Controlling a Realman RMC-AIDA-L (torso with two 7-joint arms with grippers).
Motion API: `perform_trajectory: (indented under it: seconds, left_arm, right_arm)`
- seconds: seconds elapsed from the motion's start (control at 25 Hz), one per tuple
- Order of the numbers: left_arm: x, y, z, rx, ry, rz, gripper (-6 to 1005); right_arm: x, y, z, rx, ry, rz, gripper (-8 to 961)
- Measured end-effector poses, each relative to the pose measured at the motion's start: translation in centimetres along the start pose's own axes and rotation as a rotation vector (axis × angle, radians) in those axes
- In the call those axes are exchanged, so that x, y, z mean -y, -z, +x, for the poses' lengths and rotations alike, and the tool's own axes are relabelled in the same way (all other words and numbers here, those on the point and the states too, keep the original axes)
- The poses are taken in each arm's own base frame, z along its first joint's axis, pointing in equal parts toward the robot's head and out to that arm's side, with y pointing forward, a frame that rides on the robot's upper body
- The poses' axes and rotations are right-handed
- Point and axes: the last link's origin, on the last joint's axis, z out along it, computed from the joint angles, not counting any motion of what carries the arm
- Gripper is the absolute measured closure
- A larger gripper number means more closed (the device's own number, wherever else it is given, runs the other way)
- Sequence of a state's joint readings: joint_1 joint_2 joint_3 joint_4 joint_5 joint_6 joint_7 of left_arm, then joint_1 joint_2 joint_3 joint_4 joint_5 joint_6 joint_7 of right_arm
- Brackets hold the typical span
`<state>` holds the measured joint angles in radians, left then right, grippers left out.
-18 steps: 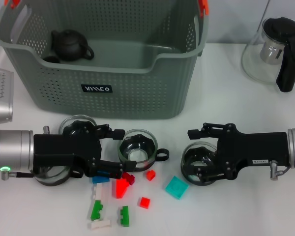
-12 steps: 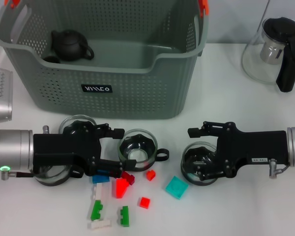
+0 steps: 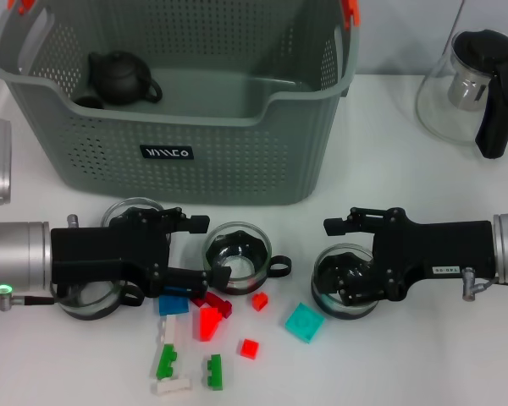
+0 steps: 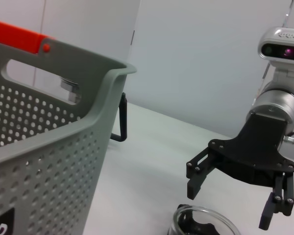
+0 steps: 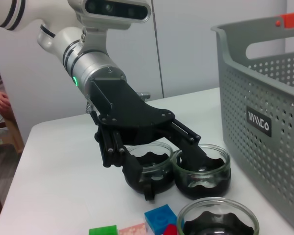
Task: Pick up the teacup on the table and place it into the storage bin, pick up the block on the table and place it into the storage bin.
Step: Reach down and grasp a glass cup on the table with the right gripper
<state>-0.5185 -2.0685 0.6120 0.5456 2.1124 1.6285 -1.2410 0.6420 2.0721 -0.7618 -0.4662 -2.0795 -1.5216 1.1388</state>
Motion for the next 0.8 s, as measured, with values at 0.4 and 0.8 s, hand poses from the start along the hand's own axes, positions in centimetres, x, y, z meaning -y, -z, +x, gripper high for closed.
perform_trajectory:
  seconds: [0.4, 0.8]
  left_arm:
    - [-0.7, 0.2, 0.1, -0.003, -0.006, -0.048, 67]
    - [-0.7, 0.3, 0.2, -0.015, -0.007, -0.046, 66]
  right_arm:
    - [0.1, 1.6, -1.4, -0.051, 0.001, -0.048, 37]
    - [1.0, 3.1, -4.7, -0.316, -0.072, -0.047, 39]
